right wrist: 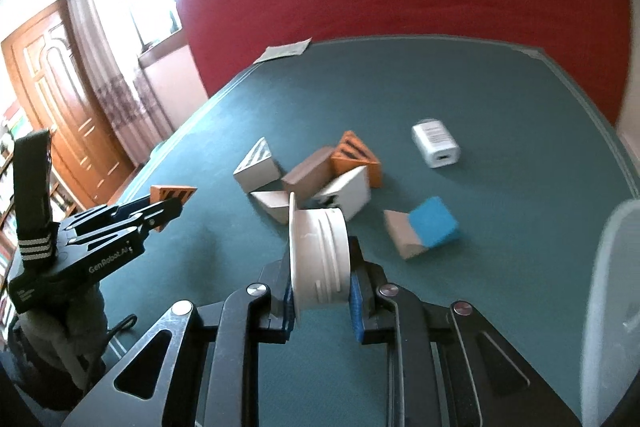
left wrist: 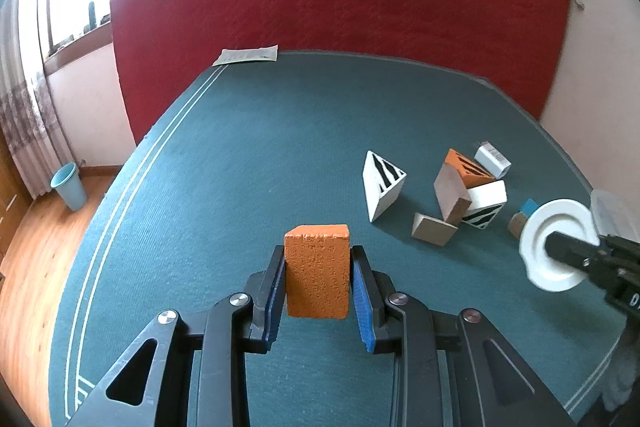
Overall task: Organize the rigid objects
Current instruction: 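Drop the orange block into the clear bowl with the left tool while the right tool carries the dish there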
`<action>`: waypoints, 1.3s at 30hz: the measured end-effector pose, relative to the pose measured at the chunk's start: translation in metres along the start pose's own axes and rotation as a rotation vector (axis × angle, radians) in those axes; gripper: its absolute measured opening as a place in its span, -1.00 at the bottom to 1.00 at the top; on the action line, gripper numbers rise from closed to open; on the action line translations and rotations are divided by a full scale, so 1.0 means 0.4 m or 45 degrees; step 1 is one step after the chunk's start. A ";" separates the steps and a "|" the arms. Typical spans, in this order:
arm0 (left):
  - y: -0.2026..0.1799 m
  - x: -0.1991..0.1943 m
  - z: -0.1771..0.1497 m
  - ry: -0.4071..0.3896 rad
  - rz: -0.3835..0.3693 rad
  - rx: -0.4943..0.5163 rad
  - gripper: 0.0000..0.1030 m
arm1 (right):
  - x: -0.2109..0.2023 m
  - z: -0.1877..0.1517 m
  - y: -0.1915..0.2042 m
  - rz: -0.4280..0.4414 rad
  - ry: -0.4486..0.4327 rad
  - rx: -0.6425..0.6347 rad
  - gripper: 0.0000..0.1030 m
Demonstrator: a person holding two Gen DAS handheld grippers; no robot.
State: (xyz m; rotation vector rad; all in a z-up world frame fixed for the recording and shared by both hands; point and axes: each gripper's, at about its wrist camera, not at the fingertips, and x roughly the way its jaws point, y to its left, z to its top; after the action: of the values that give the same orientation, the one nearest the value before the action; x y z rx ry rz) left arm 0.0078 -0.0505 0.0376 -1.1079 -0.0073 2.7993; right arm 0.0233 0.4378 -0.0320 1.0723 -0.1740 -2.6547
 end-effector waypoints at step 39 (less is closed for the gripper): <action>-0.385 -0.071 0.036 -0.079 -0.226 0.368 -0.38 | -0.384 -0.115 -0.414 -0.497 -0.271 0.525 -0.58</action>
State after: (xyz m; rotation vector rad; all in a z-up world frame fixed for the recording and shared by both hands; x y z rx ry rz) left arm 0.0370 0.0993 0.0755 -0.9043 0.2706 2.5730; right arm 0.1269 0.6409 0.0017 1.0162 -0.6388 -3.1782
